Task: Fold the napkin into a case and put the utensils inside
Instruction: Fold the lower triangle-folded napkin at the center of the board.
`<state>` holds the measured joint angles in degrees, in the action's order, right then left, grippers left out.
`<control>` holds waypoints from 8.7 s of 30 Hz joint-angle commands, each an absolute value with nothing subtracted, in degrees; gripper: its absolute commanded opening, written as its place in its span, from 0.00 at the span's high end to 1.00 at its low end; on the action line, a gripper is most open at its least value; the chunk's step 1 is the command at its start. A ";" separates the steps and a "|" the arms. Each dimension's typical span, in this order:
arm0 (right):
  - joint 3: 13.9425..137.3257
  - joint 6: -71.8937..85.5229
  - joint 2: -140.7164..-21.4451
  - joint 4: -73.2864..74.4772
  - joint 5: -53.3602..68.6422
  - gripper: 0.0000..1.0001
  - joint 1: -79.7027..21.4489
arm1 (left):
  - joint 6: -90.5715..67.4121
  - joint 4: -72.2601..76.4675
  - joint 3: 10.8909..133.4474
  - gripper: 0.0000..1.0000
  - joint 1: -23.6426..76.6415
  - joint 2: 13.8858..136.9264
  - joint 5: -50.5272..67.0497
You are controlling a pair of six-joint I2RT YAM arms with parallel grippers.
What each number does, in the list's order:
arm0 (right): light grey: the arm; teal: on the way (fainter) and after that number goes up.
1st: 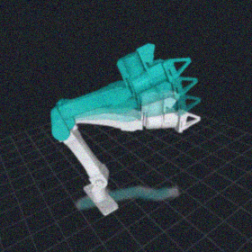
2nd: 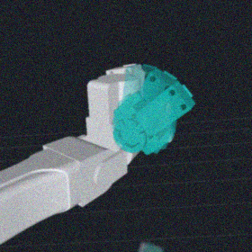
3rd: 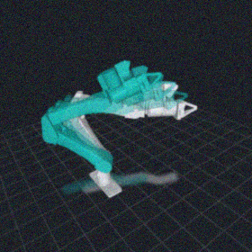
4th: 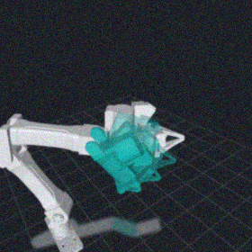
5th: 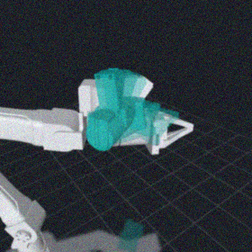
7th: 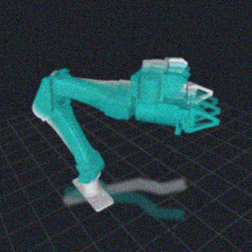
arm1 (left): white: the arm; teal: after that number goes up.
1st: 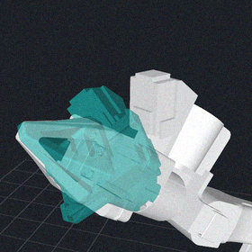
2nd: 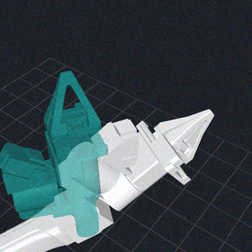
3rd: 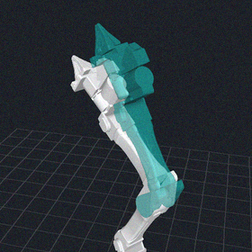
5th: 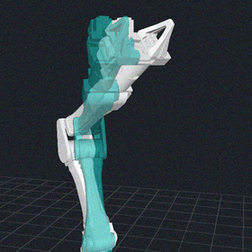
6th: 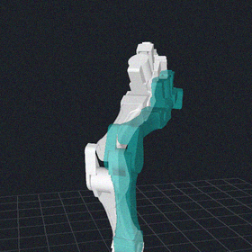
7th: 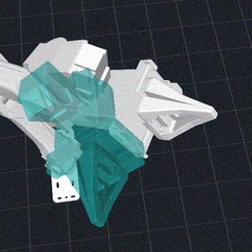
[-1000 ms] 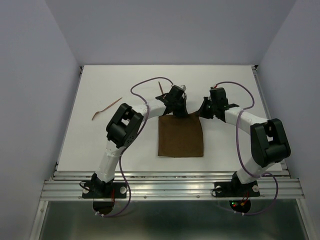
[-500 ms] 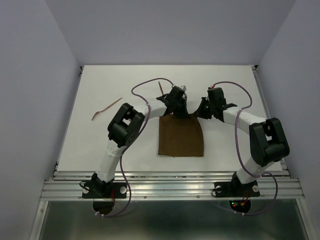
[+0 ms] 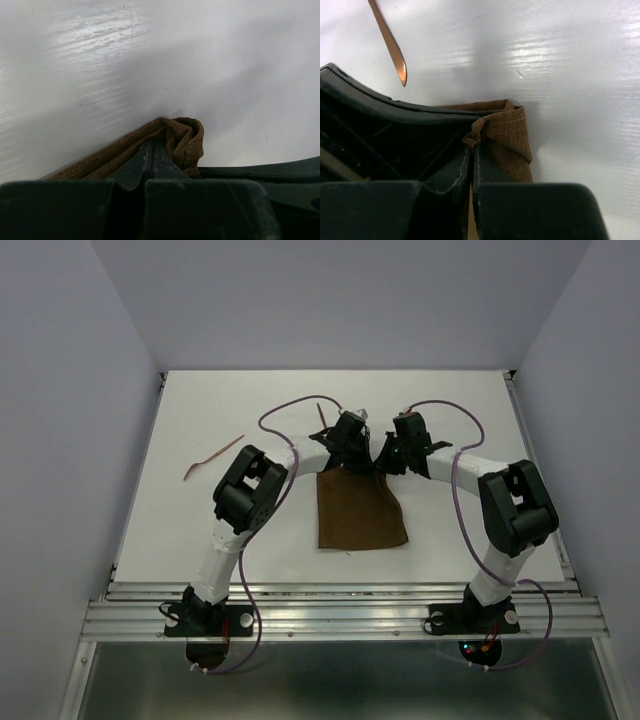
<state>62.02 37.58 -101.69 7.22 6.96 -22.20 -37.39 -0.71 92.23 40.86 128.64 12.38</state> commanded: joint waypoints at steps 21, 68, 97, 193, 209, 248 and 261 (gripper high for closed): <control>65.65 42.54 -105.56 9.32 1.67 0.99 -23.64 | -36.83 -3.25 77.96 1.00 34.37 115.05 13.45; 73.30 48.17 -113.38 17.14 -15.73 0.99 -28.74 | -35.51 -1.23 72.95 1.00 34.37 114.08 14.33; 95.53 55.89 -128.93 42.53 -29.45 0.99 -33.84 | -47.99 8.44 52.92 0.66 34.98 94.75 17.31; 79.29 63.29 -117.09 39.65 -17.49 0.55 -32.78 | -47.55 15.11 54.85 1.00 47.38 105.56 16.17; 68.12 55.55 -99.94 30.50 -15.38 0.26 -32.78 | -46.15 17.93 52.91 1.00 46.67 105.47 19.59; 52.82 48.25 -90.35 21.27 -13.36 0.71 -14.06 | -43.68 18.19 54.76 1.00 46.50 108.28 25.58; 48.17 47.21 -93.95 13.10 -3.27 0.71 -14.06 | -43.68 18.11 54.93 1.00 46.49 108.37 26.01</control>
